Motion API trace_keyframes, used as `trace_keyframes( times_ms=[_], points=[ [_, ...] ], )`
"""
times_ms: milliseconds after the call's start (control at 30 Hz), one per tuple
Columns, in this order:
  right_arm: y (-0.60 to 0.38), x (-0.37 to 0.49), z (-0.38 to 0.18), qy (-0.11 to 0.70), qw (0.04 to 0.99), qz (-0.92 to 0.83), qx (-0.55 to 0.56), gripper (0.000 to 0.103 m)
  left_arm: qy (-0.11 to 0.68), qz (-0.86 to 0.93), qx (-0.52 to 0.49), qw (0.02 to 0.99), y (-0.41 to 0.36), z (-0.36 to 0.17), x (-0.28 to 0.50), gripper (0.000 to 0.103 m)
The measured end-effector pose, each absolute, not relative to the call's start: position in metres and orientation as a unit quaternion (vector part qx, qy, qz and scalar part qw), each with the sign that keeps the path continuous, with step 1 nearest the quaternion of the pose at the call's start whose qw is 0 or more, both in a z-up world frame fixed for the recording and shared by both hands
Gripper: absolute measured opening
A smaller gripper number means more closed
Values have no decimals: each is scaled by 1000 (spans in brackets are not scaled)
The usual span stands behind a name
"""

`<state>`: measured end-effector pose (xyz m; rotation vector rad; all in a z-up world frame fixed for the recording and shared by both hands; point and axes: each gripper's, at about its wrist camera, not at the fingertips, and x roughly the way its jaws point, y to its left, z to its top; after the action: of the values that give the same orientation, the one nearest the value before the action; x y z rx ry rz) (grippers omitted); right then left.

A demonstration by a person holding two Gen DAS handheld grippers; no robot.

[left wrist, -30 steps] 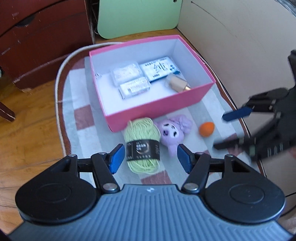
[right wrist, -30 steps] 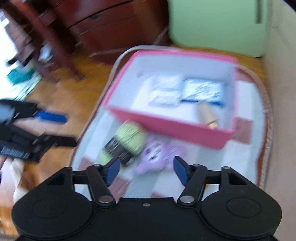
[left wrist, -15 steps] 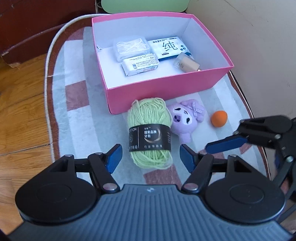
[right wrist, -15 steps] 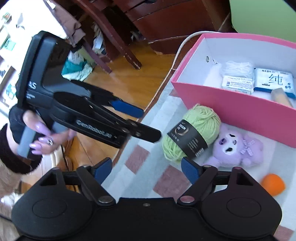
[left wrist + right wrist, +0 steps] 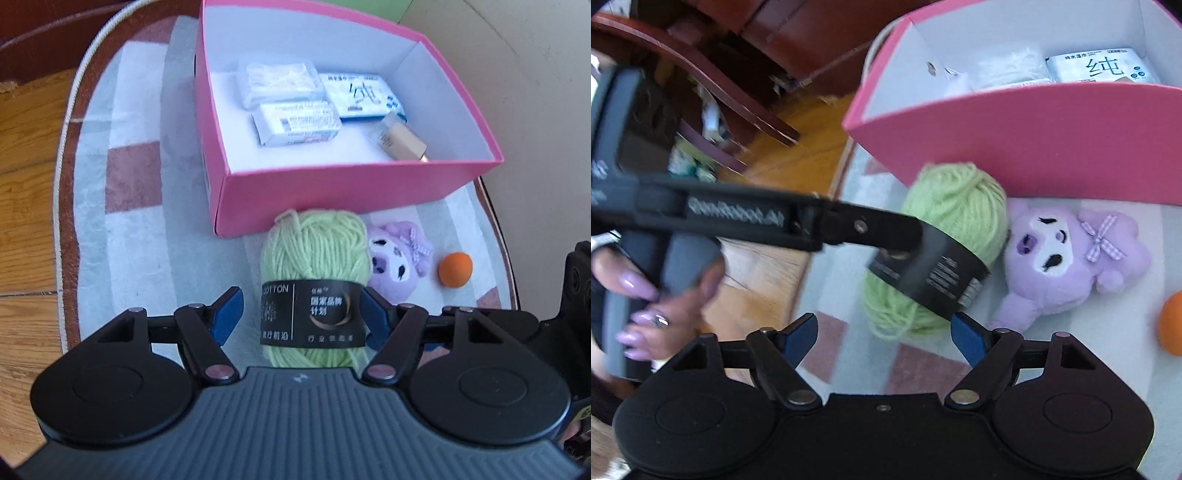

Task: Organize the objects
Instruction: 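Close the left gripper around the yarn ball's black label, then lift the yarn ball and carry it over the pink box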

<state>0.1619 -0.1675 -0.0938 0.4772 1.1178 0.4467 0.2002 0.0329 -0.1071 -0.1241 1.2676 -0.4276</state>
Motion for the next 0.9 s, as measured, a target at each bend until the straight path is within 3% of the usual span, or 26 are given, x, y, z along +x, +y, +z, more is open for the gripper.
trace_keyframes(
  times_ms=[167,233,333,533,600,633,667,900],
  points=[
    [-164,159,-101,504,815,190,212,83,612,-214,-96,755,31,-121,198,65],
    [-161,160,-102,498,821,193,201,86,611,-220,-105,753,29,-122,196,56],
    [-157,162,-101,501,829,184,168,87,615,-211,-143,747,33,-127,197,52],
    [-160,161,-109,508,831,170,149,85,612,-192,-133,756,22,-128,192,53],
    [-162,165,-118,527,824,150,141,79,608,-183,-126,762,19,-123,189,50],
    [-161,165,-119,529,825,149,131,68,604,-181,-120,767,17,-119,187,48],
    [-159,161,-114,523,831,155,114,63,599,-181,-117,771,16,-114,183,48],
    [-170,145,-84,523,825,192,96,58,591,-172,-132,777,14,-85,165,45]
  ],
)
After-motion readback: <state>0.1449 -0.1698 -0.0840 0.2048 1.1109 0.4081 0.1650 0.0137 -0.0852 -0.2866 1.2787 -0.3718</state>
